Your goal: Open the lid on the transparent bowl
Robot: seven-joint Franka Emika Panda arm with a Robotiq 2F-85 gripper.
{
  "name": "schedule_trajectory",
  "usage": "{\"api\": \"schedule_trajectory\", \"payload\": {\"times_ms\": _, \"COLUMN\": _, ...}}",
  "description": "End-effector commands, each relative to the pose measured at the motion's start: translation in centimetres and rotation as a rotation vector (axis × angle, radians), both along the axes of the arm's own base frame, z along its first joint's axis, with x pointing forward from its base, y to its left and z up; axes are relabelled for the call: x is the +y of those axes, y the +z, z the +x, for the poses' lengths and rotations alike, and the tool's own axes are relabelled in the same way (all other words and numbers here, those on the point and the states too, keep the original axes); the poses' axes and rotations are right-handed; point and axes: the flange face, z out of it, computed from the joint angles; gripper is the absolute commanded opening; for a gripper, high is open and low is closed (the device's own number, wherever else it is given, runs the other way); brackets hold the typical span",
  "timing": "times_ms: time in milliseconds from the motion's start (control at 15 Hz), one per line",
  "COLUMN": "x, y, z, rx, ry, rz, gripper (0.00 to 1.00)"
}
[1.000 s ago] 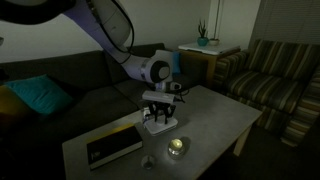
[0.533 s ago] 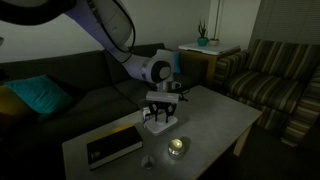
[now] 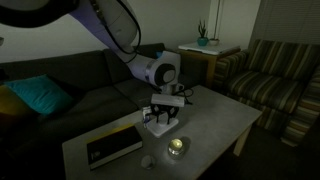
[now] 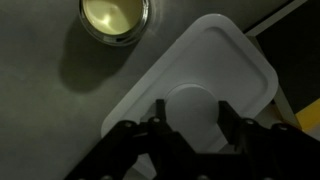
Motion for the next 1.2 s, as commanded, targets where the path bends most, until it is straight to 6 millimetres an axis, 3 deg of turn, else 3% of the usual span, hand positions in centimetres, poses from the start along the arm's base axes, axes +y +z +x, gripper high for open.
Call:
{"api": "schedule_trajectory", "payload": {"times_ms": 0, "x": -0.1, "y": -0.7, "z": -0.6, "rx": 0.013, "ry": -0.006, "rz": 0.027, "gripper": 0.29}}
{"api": "schedule_trajectory", "payload": {"times_ms": 533, "x": 2.1, "y": -1.2, "z": -1.2, "rx": 0.026, "ry": -0.115, "rz": -0.072, "gripper": 0.29}}
{"api": "schedule_trajectory", "payload": {"times_ms": 800, "x": 2.1, "y": -1.6, "z": -1.8, "rx": 0.072, "ry": -0.156, "rz": -0.089, "gripper": 0.29}}
{"api": "schedule_trajectory", "payload": {"times_ms": 1067, "x": 2.2, "y": -0.2, "z": -0.7, "rx": 0.062, "ry": -0.130, "rz": -0.100, "gripper": 0.29}}
{"api": "schedule_trajectory", "payload": {"times_ms": 1133, "x": 2.3, "y": -1.1, "z": -1.4, "rx": 0.062, "ry": -0.142, "rz": -0.083, "gripper": 0.54}}
